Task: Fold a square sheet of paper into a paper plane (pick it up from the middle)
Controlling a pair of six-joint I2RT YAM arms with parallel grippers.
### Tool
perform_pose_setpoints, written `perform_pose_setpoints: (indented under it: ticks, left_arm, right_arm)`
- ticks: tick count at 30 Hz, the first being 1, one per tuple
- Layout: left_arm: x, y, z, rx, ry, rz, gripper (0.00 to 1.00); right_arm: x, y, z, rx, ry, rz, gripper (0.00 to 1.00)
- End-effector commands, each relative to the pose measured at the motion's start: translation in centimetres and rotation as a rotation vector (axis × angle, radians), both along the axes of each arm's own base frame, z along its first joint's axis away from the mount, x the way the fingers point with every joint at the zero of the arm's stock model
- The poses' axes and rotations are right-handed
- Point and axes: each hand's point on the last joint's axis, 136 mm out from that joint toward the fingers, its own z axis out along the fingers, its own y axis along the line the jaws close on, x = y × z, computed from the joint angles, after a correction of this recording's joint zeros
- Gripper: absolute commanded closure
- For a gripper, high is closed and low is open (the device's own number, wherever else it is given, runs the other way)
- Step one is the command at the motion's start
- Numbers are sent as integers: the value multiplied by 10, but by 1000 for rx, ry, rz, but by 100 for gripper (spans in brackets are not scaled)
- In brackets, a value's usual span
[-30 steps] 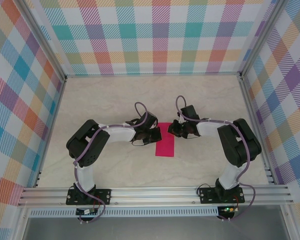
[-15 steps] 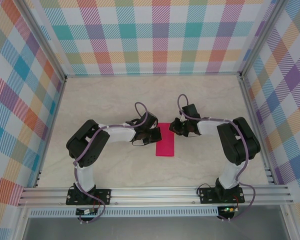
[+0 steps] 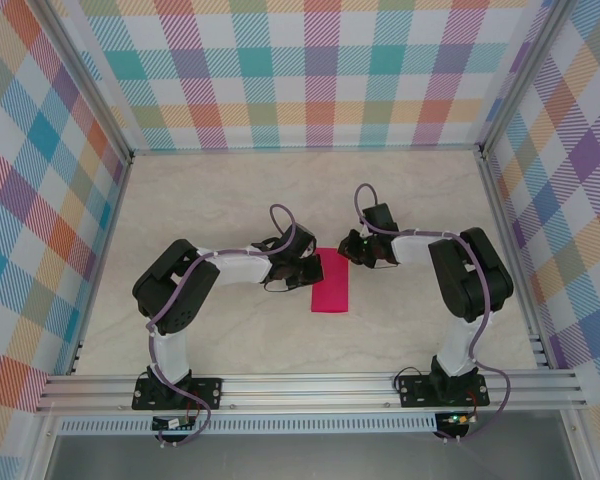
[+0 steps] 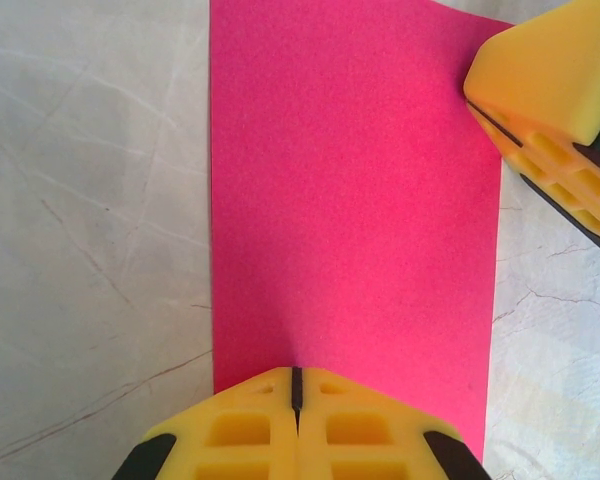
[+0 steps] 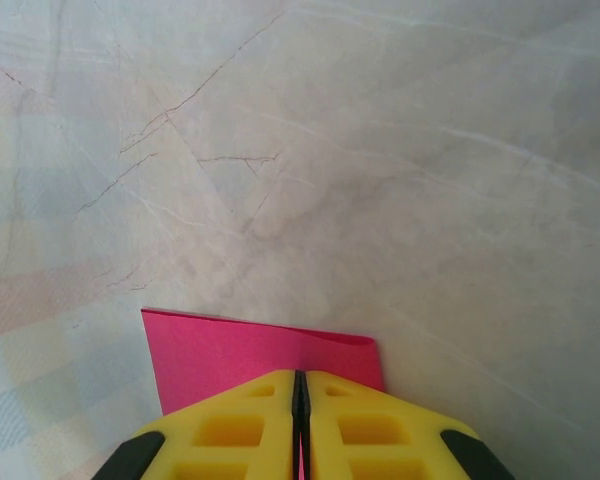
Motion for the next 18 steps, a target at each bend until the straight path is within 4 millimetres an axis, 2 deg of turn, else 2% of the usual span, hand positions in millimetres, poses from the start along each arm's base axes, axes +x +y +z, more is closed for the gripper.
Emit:
perform_pose_setpoints:
  ticks: [1,5,9,13,18]
  left_arm:
    - [-35,48,-52,239,139,23,98]
    - [-34,49,-52,239,139,23,98]
    - [-35,48,-52,239,140,23,98]
    - [-33,47,-52,237,137,24,98]
    - [-32,45,-51,236,136,22,98]
  right_arm:
    - [11,-5,8,-4,-35,-32,89]
    - [13,-1,35,26,-101,1,89]
    - [-3,11,53,114,-122,67,88]
    - [-14,9,42,111,-88,75,88]
    - [-6,9,23,81,-43,56,88]
